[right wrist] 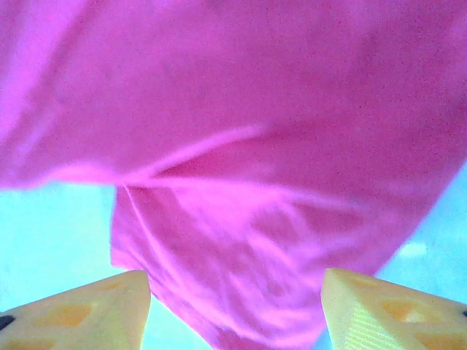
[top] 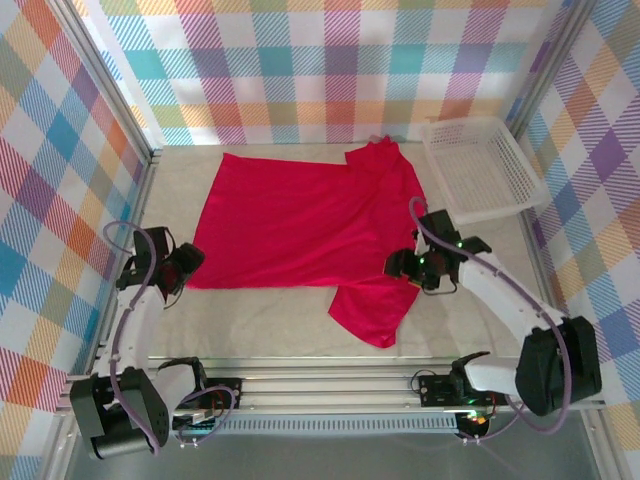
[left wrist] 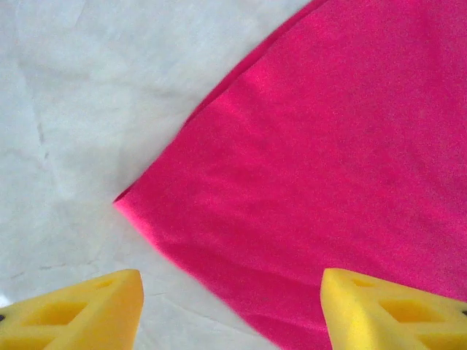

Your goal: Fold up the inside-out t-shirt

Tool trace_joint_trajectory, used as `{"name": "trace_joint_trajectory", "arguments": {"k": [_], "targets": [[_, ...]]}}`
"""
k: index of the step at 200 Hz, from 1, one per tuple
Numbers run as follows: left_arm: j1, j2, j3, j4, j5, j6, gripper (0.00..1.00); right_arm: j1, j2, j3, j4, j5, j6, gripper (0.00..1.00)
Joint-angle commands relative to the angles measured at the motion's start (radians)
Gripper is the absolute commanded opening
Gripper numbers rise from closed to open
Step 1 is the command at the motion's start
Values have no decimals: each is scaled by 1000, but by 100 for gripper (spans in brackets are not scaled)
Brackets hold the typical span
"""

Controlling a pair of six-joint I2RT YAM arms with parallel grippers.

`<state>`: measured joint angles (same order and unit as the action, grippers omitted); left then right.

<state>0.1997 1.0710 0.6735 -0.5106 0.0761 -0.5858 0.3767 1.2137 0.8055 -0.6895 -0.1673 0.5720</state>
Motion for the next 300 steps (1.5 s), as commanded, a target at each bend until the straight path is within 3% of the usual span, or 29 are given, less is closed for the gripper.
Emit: {"name": "trace_joint_trajectory", "arguments": {"k": [1,74,90,108,154,198,243,300], "targets": [[5,75,-31,-29,-21,11,59,46,-59,-62,-58,39,72,60],[34,276,17,52,-90,-2,60,56,-103,-107,-58,30,64,59],[42,307,15,75,-89,-2,57,59,-108,-107,-65,25,67,56],[51,333,17,97,-90,-1,45,72,-118,-104,-88,19,73,51],[61,346,49,106,-85,-5,0,168,-175,-167,-190,36,173,38],[62,298,58,109,-55,-25,0,268,-287,-288,-149,29,297,23],[61,283,69,99,-40,-23,0,279,-232,-361,5,-11,344,37],[61,244,70,87,21,-32,0,300,-169,-369,83,12,370,35]]}}
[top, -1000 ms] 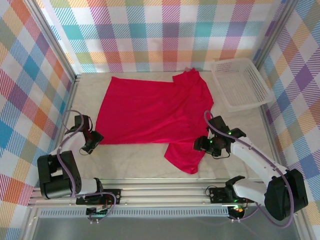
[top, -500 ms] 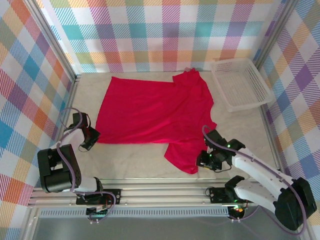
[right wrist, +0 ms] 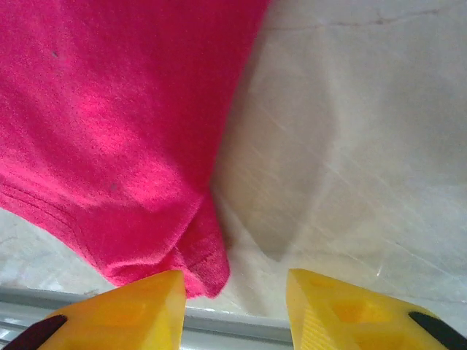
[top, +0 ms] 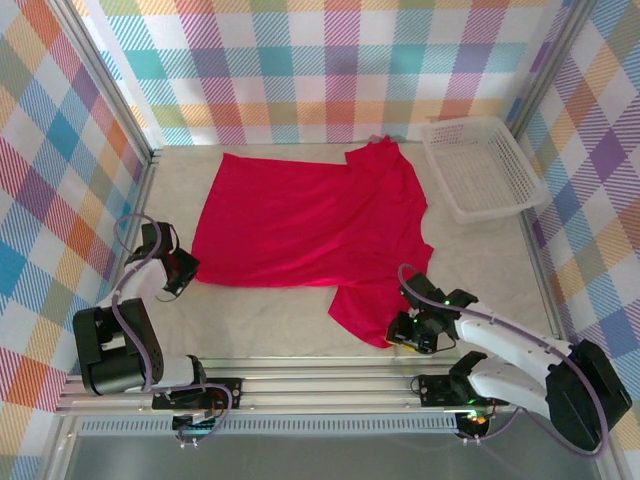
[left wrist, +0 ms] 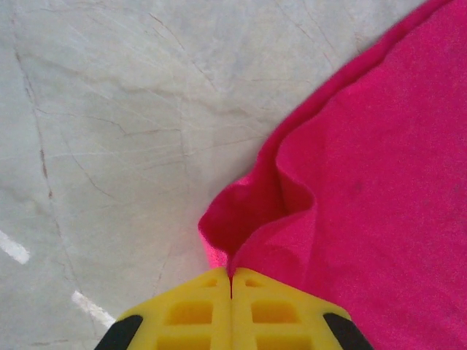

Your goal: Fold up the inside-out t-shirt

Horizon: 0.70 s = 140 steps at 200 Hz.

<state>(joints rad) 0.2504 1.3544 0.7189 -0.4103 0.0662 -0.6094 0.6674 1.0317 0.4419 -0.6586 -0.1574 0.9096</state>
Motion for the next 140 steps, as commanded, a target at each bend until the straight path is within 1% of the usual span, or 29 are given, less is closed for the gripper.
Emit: {"name": "trace_joint_trajectory", "arguments": {"k": [1,27,43,52,61,71,83,140], "targets": [[11,-40,24,-13,31,-8,0,9,13,-5,52,2,33,35],[11,-60,29,-29,30,-6,0,11,46,-6,88,-4,40,35],[11,-71,33,-38,30,-4,0,12,79,-8,111,-7,44,31],[11,-76,34,-41,27,-2,0,15,95,-8,122,-7,47,24],[11,-79,34,-45,26,0,0,17,102,-8,126,-5,53,19],[10,-84,37,-51,24,1,0,19,97,-4,119,-2,60,8],[11,-88,41,-59,23,2,0,20,71,16,82,0,64,0],[10,-168,81,-114,39,-9,0,20,-211,196,-282,108,36,0]]}}
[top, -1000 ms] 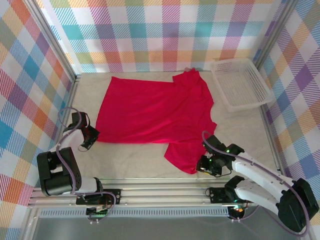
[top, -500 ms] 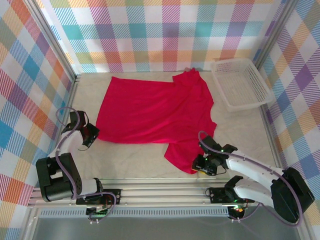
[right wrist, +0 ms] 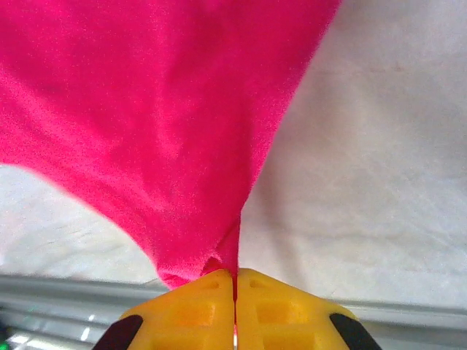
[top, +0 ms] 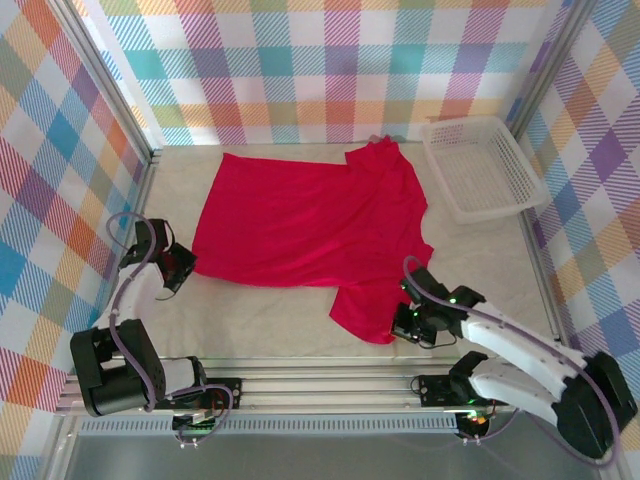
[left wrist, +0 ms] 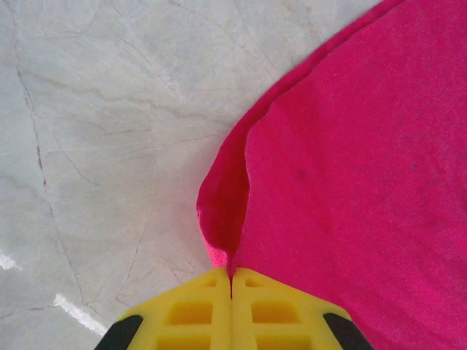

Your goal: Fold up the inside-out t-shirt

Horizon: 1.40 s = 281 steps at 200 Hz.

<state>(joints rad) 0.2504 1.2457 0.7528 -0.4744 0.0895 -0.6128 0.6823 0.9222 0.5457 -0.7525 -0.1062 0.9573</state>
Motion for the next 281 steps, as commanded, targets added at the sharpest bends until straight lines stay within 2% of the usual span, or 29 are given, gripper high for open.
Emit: {"name": "trace_joint_trajectory", "arguments": {"k": [1,23,78,128,153,179,200,219,250,281], "targets": [[11,-62,48,-52,15,-5,0,5,-106,96,-191,59,-11,0],[11,-108,59,-81,12,-4,0,4,-158,171,-300,78,-17,0],[11,-241,59,-184,12,9,0,5,-255,310,-443,80,-13,0],[10,-354,37,-269,26,26,0,6,-333,374,-505,62,4,0],[9,-379,8,-264,37,27,0,5,-320,370,-487,71,-11,0],[10,-343,9,-240,45,26,0,5,-225,384,-403,134,-66,0],[4,-289,18,-185,52,15,0,-17,-76,452,-318,218,-156,0],[-19,-206,68,-146,39,9,0,-96,70,539,-244,244,-268,0],[-71,-57,168,-98,-20,9,0,-267,273,678,-114,194,-399,0],[-96,124,283,-72,-54,16,0,-349,472,831,-60,160,-469,0]]}}
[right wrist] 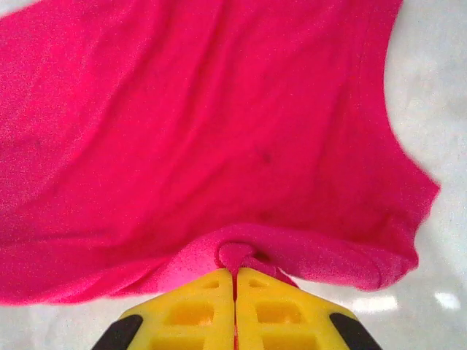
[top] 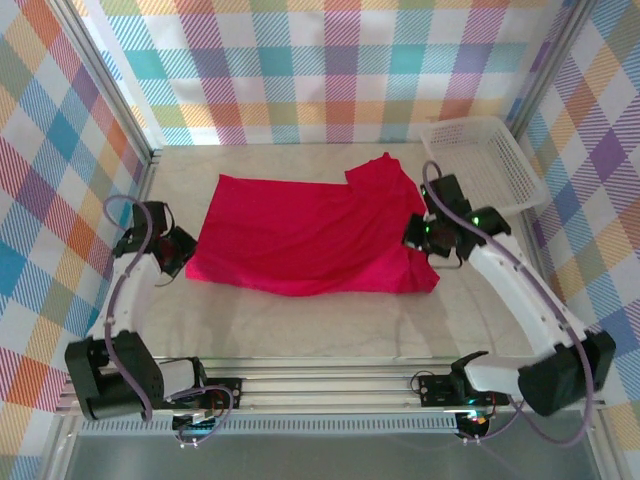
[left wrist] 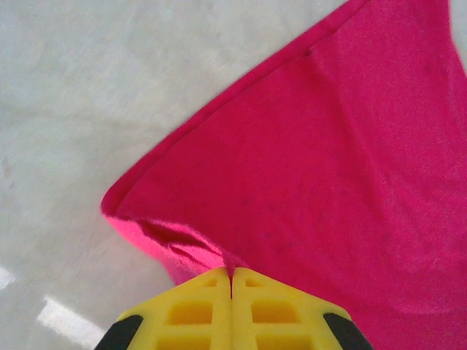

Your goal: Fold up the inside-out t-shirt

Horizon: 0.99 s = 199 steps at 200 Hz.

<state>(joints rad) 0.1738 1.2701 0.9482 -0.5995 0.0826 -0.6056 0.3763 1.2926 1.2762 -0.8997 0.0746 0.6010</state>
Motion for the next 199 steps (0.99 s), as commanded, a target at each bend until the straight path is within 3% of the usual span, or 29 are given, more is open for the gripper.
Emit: {"name": "trace_joint_trajectory", "arguments": {"k": [1,95,189,199], "targets": [[-21,105,92,53,-48,10,0,-45,109,106,88,-21,-114,0],[-63,526,425,11,-83,76,0,-143,522,405,107,-97,-149,0],[-66,691,572,-34,-134,113,0,-178,765,614,57,-114,-147,0],[-65,711,594,-41,-133,117,15,-180,794,644,52,-115,-144,0]]}}
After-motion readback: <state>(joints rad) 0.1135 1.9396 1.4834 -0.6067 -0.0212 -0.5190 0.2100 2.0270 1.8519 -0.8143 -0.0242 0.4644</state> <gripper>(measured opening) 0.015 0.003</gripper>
